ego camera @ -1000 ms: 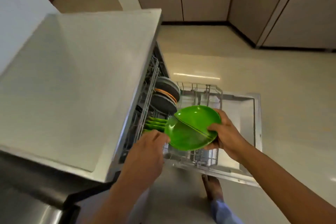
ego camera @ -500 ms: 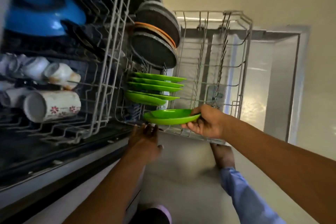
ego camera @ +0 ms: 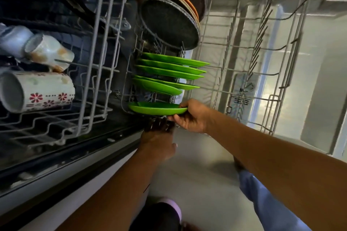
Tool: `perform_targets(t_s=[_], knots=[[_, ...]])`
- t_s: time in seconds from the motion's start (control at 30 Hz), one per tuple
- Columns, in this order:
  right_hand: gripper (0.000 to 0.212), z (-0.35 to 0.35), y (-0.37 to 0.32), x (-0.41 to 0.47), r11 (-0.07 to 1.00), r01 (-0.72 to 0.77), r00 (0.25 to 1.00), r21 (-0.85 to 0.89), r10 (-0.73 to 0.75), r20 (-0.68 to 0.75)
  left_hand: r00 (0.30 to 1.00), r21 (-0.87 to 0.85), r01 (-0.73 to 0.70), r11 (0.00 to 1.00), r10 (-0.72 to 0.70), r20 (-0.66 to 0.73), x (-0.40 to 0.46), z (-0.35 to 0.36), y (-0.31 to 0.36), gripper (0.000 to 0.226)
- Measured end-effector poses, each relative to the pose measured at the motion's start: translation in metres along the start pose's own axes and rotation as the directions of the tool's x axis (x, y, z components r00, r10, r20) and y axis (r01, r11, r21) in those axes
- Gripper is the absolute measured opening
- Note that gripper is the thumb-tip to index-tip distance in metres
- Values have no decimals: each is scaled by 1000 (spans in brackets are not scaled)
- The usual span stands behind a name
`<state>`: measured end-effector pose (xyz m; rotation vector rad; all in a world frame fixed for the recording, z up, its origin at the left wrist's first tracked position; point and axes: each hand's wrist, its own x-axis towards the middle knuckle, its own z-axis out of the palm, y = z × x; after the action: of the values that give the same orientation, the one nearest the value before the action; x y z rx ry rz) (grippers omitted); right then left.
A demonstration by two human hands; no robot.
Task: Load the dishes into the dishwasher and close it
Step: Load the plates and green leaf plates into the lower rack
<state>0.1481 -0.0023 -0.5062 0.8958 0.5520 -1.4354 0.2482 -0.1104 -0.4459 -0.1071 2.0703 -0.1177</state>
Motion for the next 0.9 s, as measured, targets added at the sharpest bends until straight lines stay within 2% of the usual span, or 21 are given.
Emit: perform_targets(t_s=[0.23, 0.47, 0.73, 0.9], knots=[[32, 3, 8, 10, 1000, 6, 998, 30, -8, 65, 1000, -38, 24, 999, -24, 4, 0, 5, 5, 87], [31, 9, 3, 10, 998, 45, 998, 47, -48, 46, 999, -37, 46, 998, -45, 9, 6, 14, 14, 94], [32, 20, 1, 13, 1000, 1, 1000, -25, 0, 24, 999, -87, 23, 996, -27, -47, 8, 26, 9, 96], [33, 26, 1, 17, 999, 6, 1000, -35, -5, 12, 999, -89, 30, 996, -32, -30, 9, 27, 10, 97]])
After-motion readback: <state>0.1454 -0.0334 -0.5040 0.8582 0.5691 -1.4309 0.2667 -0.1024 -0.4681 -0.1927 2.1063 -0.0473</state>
